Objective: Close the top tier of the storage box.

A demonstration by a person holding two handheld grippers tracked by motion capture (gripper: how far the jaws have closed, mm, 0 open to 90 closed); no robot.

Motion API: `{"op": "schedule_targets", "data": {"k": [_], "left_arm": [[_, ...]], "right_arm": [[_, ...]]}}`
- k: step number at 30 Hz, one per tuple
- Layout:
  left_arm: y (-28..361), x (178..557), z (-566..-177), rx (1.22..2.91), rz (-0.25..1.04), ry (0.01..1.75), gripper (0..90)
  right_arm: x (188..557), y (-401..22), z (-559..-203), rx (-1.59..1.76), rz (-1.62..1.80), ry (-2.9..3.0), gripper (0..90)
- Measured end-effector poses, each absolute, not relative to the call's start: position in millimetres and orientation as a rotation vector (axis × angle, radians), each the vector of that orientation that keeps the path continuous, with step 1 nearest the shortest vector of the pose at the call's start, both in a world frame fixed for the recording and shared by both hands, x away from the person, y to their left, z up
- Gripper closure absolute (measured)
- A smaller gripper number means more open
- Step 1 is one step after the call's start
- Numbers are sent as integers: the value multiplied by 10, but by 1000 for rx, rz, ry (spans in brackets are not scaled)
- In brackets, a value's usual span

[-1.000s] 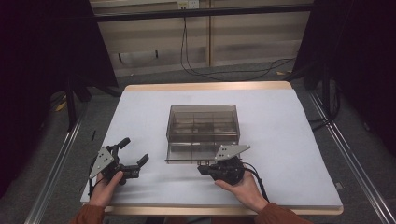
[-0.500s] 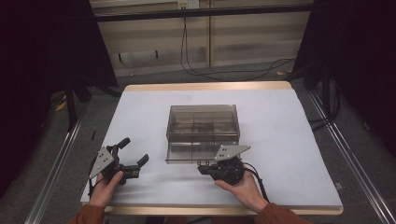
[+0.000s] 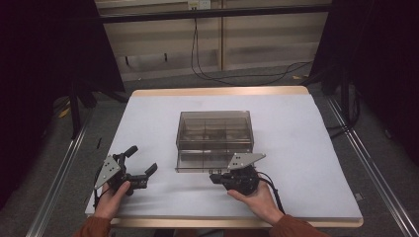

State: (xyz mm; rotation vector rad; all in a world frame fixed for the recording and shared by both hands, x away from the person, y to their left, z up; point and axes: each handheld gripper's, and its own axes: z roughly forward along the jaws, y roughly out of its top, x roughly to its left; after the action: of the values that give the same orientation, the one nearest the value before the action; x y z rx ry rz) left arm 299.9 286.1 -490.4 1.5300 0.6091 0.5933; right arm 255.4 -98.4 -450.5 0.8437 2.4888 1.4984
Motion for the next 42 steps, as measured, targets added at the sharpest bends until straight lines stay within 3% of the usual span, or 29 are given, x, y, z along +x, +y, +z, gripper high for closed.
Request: {"op": "schedule_targets", "data": {"k": [42], "left_arm": [[2864,3000,-4903,1533,596,609,10]], "right_arm": [[2602,-977,-4494,858,1515,2463,900]]}}
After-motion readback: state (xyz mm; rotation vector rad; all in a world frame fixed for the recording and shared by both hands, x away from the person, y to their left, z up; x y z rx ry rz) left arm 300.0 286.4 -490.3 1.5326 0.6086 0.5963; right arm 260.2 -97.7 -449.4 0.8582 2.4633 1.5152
